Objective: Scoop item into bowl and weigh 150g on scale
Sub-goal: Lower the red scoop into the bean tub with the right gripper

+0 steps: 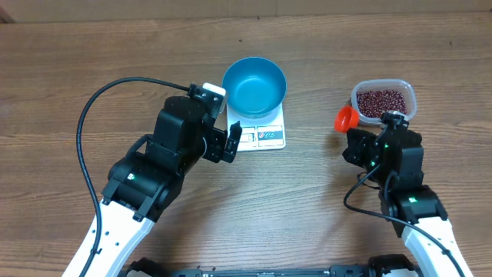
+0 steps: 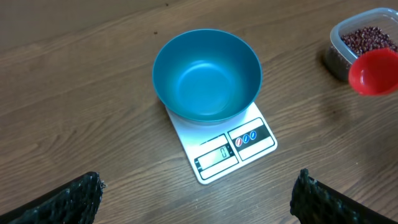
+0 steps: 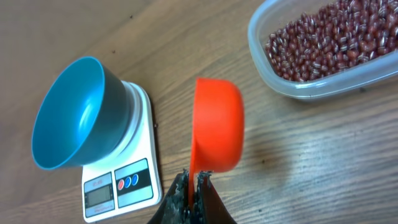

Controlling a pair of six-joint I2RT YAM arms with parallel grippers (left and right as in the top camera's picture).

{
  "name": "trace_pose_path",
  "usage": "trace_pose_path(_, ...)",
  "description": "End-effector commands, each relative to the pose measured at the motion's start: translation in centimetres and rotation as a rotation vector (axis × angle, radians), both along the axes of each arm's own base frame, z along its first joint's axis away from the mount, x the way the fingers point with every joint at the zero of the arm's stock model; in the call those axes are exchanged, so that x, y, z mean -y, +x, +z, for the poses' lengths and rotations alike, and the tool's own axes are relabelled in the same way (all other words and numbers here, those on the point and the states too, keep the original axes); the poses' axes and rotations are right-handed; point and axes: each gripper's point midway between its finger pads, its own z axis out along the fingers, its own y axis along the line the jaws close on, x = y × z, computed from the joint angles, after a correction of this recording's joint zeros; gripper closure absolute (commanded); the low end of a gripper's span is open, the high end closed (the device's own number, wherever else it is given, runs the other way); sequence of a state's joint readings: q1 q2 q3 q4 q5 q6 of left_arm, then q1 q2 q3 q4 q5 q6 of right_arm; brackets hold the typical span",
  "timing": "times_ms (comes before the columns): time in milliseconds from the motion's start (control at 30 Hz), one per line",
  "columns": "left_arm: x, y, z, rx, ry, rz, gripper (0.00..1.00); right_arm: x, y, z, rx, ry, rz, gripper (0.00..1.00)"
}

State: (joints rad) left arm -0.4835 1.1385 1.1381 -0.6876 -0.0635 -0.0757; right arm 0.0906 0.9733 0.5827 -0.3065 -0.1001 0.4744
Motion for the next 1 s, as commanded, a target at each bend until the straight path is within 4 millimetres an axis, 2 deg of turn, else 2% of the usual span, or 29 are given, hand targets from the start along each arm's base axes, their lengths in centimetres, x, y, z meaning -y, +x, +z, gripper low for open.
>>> trace_pose_path(0,-0.1,-0.1,0.6,0.011,-0.018,0.003,0.00,0.7,1.2,4.8,0.077,-0.073,0.012,0.96)
trace_pose_path(200,-0.1,-0.1,0.6,0.011,-0.018,0.003,0.00,3.2,1.0,9.0,0.090,-0.284,-0.021,0.96)
trace_pose_path(400,-0.1,-0.1,0.6,0.011,-0.018,0.003,0.00,5.5,1.8,10.5,0.116,-0.456,-0.072,0.96)
trace_pose_path(567,-0.1,-0.1,0.6,0.011,-0.018,0.003,0.01,6.6,4.0,11.6,0.098,-0.548,-0.083,0.96)
trace_pose_path(633,-0.1,-0.1,0.6,0.011,-0.018,0.003,0.00,7.1,4.9,11.4,0.068,-0.558,-0.089,0.96)
trace_pose_path(767,-0.1,-0.1,0.6,0.011,-0.018,0.003,0.00,9.6,6.8,10.2,-0.020,-0.566,-0.129,0.96)
trace_pose_path(867,-0.1,-0.1,0.6,0.011,-0.018,0.003,0.00,11.3,8.0,7.4,-0.107,-0.562,-0.122,0.96)
trace_pose_path(933,-0.1,-0.1,0.6,0.011,-0.018,0.003,0.00,11.8,8.3,5.9,-0.150,-0.561,-0.115,0.96)
trace_pose_path(967,-0.1,-0.1,0.6,0.011,-0.018,0.003,0.00,12.0,8.6,4.5,-0.184,-0.557,-0.082,0.96)
